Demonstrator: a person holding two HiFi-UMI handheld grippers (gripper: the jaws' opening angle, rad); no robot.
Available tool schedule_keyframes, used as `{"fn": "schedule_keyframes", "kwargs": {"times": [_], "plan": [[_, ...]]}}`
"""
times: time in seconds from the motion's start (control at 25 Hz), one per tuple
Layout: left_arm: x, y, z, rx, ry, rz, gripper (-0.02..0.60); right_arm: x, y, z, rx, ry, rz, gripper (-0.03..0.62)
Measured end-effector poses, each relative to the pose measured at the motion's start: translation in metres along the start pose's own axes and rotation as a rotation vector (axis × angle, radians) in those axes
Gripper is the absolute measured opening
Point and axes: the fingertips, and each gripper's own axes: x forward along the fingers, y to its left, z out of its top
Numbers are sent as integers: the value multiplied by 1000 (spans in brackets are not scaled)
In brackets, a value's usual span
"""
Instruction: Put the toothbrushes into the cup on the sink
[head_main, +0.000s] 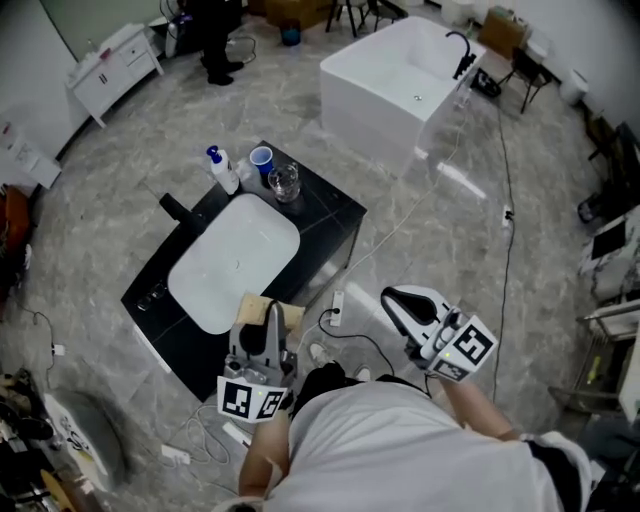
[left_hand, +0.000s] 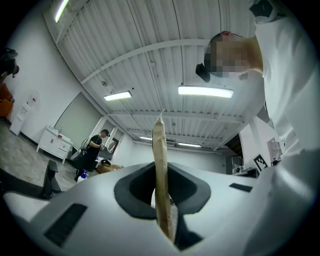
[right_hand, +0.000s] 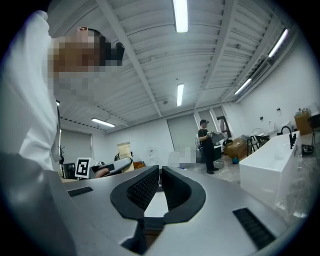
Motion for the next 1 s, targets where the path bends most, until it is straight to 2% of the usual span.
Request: {"fn": "schedule_keyframes", "kwargs": {"times": [0.08,0.28,0.56,0.72,1.0], "plan": [[11,21,-2,-25,-14,-3,38,21,-4,5,-18,12,-1,46],[26,54,-26,-174,15,-35,38,64,-6,4,-14,33,-16,46],[39,71,-30,-240,17,-53,38,93,-23,11,-20,38,-43,46],[52,78,-25,-217,15,-51,38,108,-39,16,-7,22,-39,46],[90,91,-25,-154,-26,18,38,138,-79,30,-15,-9,62,46]]}}
